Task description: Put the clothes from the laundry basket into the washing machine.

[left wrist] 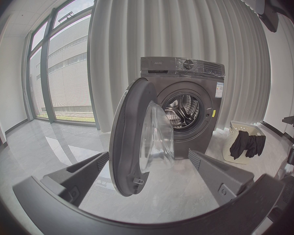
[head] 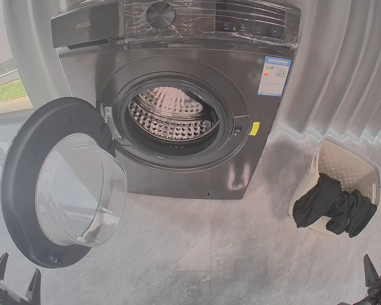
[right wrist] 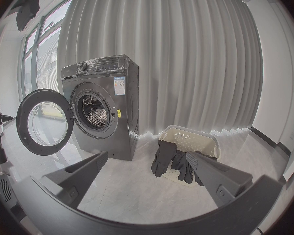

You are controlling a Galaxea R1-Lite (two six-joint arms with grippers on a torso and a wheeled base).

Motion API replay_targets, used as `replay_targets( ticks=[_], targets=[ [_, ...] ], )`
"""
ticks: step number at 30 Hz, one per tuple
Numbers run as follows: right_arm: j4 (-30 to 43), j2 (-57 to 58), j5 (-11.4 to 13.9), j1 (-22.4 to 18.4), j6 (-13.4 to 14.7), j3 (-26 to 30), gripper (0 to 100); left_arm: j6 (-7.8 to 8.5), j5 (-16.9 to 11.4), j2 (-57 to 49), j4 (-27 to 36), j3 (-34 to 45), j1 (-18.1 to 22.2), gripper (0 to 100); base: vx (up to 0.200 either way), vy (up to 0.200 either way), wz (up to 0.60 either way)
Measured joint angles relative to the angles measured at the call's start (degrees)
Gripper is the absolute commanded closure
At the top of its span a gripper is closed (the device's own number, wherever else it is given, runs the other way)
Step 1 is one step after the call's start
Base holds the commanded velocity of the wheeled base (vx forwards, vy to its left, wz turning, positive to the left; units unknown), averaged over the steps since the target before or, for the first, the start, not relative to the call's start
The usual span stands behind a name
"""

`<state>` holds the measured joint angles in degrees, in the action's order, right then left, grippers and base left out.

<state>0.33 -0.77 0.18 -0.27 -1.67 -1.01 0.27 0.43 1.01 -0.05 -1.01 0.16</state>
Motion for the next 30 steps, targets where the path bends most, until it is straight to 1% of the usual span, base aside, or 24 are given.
replay_targets(
  ticks=[1,7,20,26,30],
  targets=[
    [0.0,0.0,0.0,0.0,0.0,0.0,0,0.00,0.0,0.0,0.0,0.0,0.0,0,0.000,0.000,0.00],
    [-0.3,0.1,-0.1,0.1,0.6,0.0,0,0.00,0.0,0.0,0.0,0.0,0.1,0,0.000,-0.200,0.00],
    [-0.4,0.1,0.0,0.3,0.8,0.0,0,-0.24,0.1,0.0,0.0,0.0,0.0,0,0.000,0.000,0.00],
    [-0.4,0.1,0.0,0.3,0.8,0.0,0,-0.24,0.0,0.0,0.0,0.0,-0.1,0,0.000,0.000,-0.60],
    [-0.4,0.1,0.0,0.3,0.9,0.0,0,-0.20,0.0,0.0,0.0,0.0,-0.1,0,0.000,0.000,0.00]
  ],
)
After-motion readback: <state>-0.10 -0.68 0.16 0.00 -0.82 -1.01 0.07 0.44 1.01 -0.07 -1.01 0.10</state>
